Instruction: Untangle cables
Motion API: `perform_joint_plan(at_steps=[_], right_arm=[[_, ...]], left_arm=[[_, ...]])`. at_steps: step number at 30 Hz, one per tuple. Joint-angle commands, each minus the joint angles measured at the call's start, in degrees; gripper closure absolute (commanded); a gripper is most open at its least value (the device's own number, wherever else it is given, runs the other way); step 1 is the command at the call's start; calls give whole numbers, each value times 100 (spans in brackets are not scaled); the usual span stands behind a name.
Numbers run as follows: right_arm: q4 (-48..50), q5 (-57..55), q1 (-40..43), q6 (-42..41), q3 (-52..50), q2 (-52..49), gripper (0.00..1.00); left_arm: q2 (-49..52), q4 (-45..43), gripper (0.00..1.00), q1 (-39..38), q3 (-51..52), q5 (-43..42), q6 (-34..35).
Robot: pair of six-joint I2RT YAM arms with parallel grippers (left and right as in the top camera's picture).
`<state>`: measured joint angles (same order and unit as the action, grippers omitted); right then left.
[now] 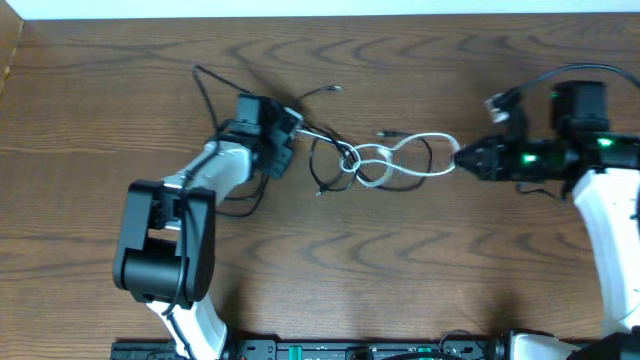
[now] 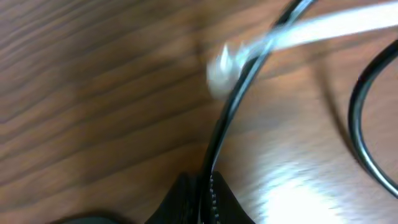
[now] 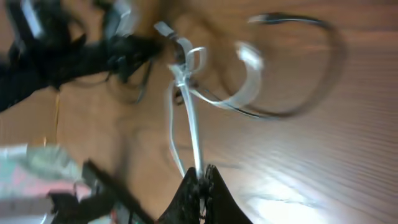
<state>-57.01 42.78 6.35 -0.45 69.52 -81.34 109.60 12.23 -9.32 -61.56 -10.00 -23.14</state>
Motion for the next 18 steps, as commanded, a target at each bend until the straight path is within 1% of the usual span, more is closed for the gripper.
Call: perform_joint_plan(at_steps=[1, 8, 10, 13, 14, 15, 16, 18], right_arm=[[-66, -190, 627, -122, 66, 98, 99], [-507, -1021, 2002, -120, 66, 98, 99], [-605, -1029, 2243, -120, 66, 98, 99], [-621, -1032, 2236, -120, 66, 98, 99], [-608, -1034, 2151, -118, 66, 98, 96], [-595, -1058, 2046, -109, 66, 98, 87], [-570, -1126, 1882, -92, 66, 98, 73], [-527, -1165, 1539, 129, 66, 96, 66]], left_arm=[[299, 205, 92, 345, 219, 485, 341], [299, 164, 92, 776, 219, 442, 660], [299, 166, 92, 802, 219, 170, 660], [299, 127, 92, 782, 219, -470, 658], [299, 105, 92, 761, 219, -702, 660], [299, 92, 92, 745, 219, -872, 662], [299, 74, 92, 713, 219, -1019, 710], [299, 61, 92, 640, 219, -1156, 787]])
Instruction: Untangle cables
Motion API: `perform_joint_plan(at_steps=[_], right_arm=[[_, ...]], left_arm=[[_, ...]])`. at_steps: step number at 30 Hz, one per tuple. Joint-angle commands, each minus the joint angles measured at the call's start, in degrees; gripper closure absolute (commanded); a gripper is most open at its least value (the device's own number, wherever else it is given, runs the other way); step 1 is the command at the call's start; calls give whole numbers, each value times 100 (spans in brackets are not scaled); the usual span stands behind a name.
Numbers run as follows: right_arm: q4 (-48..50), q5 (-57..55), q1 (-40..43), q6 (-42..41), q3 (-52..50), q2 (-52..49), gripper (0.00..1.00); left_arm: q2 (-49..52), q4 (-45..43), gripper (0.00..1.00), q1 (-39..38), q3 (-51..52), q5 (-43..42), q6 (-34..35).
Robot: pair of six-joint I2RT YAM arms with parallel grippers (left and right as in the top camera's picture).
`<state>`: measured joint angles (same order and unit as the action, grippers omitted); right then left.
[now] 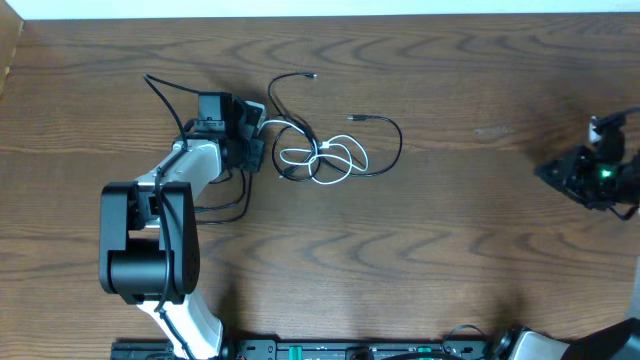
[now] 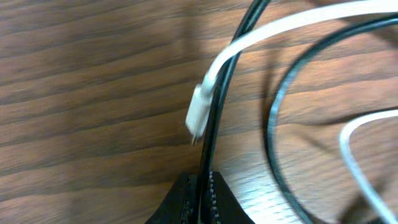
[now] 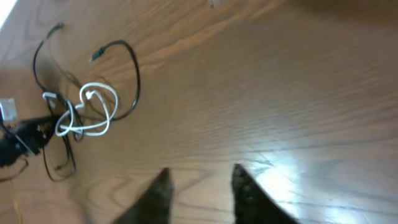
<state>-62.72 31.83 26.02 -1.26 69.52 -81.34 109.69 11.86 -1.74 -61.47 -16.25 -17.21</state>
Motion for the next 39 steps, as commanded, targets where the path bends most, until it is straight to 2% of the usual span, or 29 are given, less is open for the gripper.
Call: perform_joint_plan(at_steps=[1, 4, 6, 12, 16, 20, 29, 36, 38, 39], right_arm=[[79, -66, -621, 337, 66, 90, 59], [238, -66, -1250, 581, 63, 61, 37], [367, -66, -1615, 667, 63, 17, 29], [807, -66, -2520, 671, 63, -363, 19], [1025, -66, -2898, 671, 63, -782, 4], [1248, -66, -3145, 671, 63, -1287, 2], [1349, 9, -3604, 678, 63, -2205, 5], [1425, 7, -4024, 907, 57, -2483, 10], [1432, 0, -4079, 907, 57, -2481, 29], [1429, -4, -4094, 907, 55, -2483, 65]], left_arm=[[291, 105, 92, -168, 210, -592, 195], [291, 116, 92, -380, 210, -807, 195], [291, 109, 92, -544, 210, -960, 192], [291, 63, 92, -1067, 208, -1443, 214], [258, 68, 92, -1303, 199, -1764, 260], [170, 68, 92, -1432, 199, -1858, 297], [-116, 70, 92, -1486, 199, -1934, 299], [-378, 70, 92, -1486, 199, -1932, 297], [-435, 70, 92, -1486, 199, -1932, 299], [-463, 72, 92, -1486, 199, -1934, 299]])
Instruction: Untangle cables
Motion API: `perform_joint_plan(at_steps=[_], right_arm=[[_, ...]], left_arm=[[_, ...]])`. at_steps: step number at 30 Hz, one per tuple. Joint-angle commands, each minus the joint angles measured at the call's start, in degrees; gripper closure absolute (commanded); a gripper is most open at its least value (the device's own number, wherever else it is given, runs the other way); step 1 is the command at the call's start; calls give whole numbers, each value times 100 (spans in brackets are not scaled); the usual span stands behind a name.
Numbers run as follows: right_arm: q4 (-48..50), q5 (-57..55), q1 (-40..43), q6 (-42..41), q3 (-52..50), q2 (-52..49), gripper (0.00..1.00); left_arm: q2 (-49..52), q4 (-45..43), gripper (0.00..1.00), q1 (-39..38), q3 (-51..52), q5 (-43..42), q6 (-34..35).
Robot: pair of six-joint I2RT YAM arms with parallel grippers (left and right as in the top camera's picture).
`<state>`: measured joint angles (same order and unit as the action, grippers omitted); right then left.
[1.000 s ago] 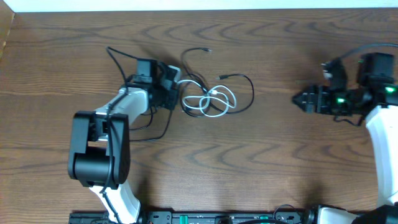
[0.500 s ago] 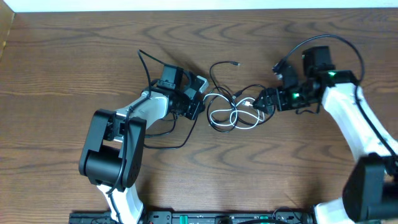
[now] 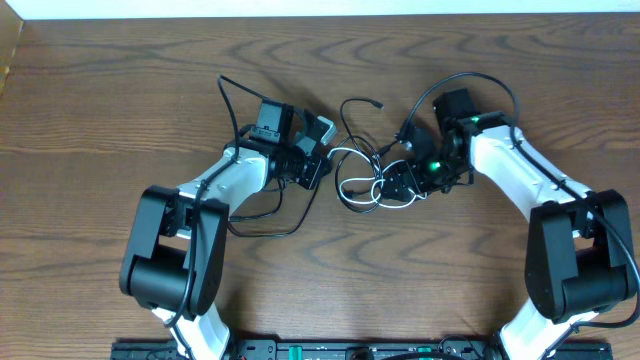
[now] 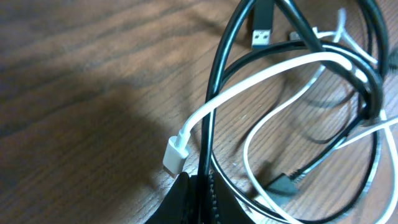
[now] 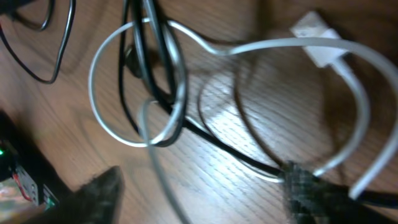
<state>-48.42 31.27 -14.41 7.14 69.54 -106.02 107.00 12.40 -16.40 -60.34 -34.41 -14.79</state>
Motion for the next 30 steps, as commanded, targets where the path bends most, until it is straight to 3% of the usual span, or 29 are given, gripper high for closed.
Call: perform_joint_plan(at_steps=[1, 5, 8, 11, 15, 19, 23, 30], right_arm=[[-13, 28, -55, 66, 50, -15, 99], [-98, 313, -55, 155, 50, -11, 99], [-264, 1853, -48, 1047, 55, 96, 99], [-188, 3053, 20, 1333, 59, 457, 99], [-48, 3432, 90, 1327, 109, 1220, 99], [-39, 3202, 94, 1108, 164, 2203, 99], [-146, 1950, 94, 297, 254, 3099, 99], [-1384, 640, 179, 254, 793, 4004, 99]], left_arm=[[-212, 20, 92, -20, 85, -118, 57], [-232, 22, 92, -20, 85, -92, 55], [-232, 15, 92, -17, 85, -50, 52], [-232, 17, 92, -17, 87, 157, 52], [-232, 15, 91, -17, 87, 450, 50], [-232, 24, 91, -17, 87, 695, 33], [-232, 35, 91, -17, 87, 896, 31], [-232, 168, 91, -4, 87, 2208, 31]])
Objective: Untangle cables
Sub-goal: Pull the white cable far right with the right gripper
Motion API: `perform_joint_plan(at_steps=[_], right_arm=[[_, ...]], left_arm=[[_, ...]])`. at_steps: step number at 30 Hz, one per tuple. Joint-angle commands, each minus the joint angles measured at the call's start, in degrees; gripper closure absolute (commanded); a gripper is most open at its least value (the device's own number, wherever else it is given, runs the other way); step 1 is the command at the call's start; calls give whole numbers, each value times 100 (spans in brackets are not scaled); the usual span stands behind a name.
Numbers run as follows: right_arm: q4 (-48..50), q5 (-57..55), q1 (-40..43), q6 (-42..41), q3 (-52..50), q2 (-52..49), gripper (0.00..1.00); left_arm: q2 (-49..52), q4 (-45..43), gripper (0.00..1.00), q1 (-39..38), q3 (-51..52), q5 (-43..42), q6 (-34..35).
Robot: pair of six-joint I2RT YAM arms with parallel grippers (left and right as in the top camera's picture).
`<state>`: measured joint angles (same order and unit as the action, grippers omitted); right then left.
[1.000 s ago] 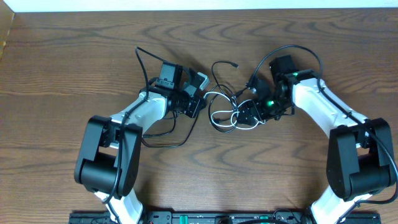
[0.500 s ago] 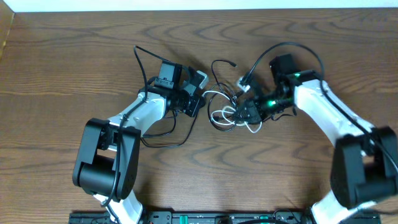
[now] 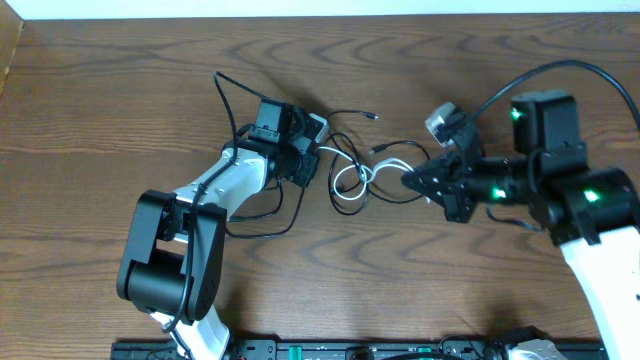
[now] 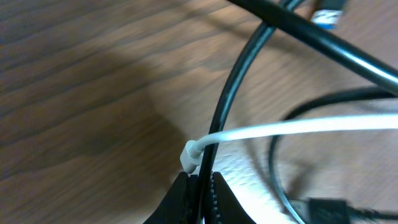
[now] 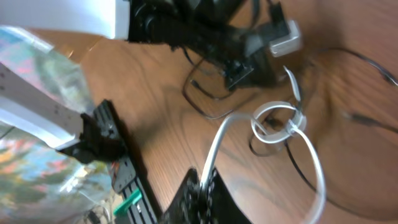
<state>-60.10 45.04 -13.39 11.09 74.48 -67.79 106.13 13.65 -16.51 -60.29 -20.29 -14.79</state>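
Note:
A black cable (image 3: 345,120) and a white cable (image 3: 362,178) lie knotted together at the table's middle. My left gripper (image 3: 303,160) is shut on the black cable (image 4: 233,106) at the tangle's left side; a white plug tip (image 4: 190,155) rests against that cable just ahead of the jaws. My right gripper (image 3: 408,180) is shut on the white cable (image 5: 217,140) at the tangle's right side, the cable running from its jaws to a looped knot (image 5: 277,121). The left arm's wrist shows beyond the knot in the right wrist view.
The wooden table (image 3: 400,280) carries both arms. A slack black lead (image 3: 255,215) curves beside the left arm. The right arm's own black lead (image 3: 560,75) arcs above it at the right. A rail (image 5: 118,162) with clutter shows at the table's edge.
My right gripper was open over the tangle's right part; now it is shut on the white cable and sits farther right and lower. The white loops have stretched toward it. My left gripper holds on.
Both grippers held the cables stretched apart, right on white, left on black. Then the right gripper was open far right, the tangle lying by the left gripper. It then stood open over the tangle. Now it grips the white cable again.

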Motion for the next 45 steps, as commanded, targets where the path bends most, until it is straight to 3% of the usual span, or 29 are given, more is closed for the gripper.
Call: perform_joint_plan(at_steps=[1, 7, 17, 30, 40, 45], right_arm=[[-420, -920, 105, -142, 417, 238, 99], [-1176, -1213, 271, -140, 1032, 581, 99], [-1517, -1731, 540, -146, 1215, 966, 99], [-1939, -2135, 1735, -146, 1215, 966, 99], [-2225, -3639, 2826, -1117, 1209, 404, 99], [-2245, -3766, 3318, -1285, 1209, 26, 99]], left_arm=[[-144, 57, 91, 20, 83, 979, 31], [-144, 68, 91, 278, 83, 1720, 31], [-144, 155, 91, 1215, 83, 1871, 33], [-144, 306, 88, 2535, 83, 2120, 55], [-144, 380, 88, 3053, 83, 2096, 267], [-144, 293, 87, 3126, 83, 2098, 267]])
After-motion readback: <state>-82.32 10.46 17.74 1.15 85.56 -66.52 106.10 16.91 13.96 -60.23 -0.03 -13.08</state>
